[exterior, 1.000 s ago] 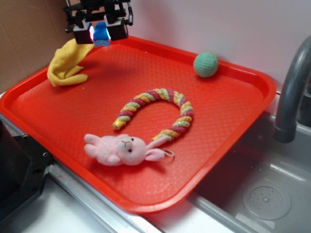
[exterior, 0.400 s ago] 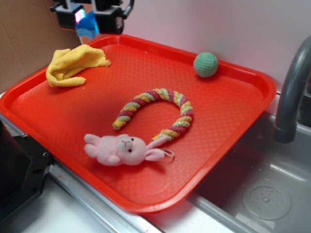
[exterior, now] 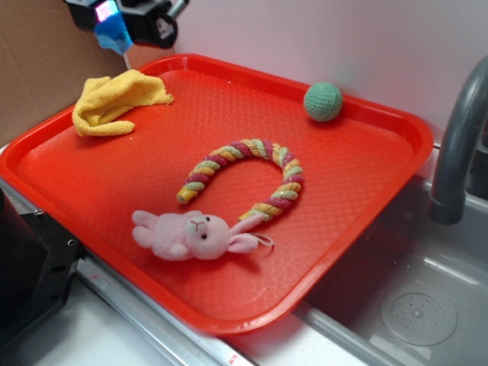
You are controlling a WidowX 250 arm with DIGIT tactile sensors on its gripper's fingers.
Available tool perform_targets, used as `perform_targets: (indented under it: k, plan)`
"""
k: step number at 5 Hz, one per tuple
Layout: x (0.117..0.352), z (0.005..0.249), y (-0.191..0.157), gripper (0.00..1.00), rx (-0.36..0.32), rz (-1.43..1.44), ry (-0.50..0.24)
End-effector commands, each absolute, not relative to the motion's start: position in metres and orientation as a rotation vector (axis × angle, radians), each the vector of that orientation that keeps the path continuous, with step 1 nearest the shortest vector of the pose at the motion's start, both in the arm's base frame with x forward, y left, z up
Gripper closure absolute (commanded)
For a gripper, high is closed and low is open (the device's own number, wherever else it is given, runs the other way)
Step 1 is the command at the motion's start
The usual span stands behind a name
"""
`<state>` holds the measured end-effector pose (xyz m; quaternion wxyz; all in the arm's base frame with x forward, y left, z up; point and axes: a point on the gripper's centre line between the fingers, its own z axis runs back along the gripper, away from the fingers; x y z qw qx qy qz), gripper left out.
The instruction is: Grab the blue sponge.
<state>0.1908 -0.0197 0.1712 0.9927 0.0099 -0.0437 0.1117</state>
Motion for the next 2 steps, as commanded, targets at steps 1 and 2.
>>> perform_targets:
  k: [1, 2]
  plan:
    - [0.178, 0.194, 0.013, 1.0, -0.126, 0.217, -0.117]
    - [0.177, 0.196, 0.025, 1.0, -0.143, 0.242, -0.105]
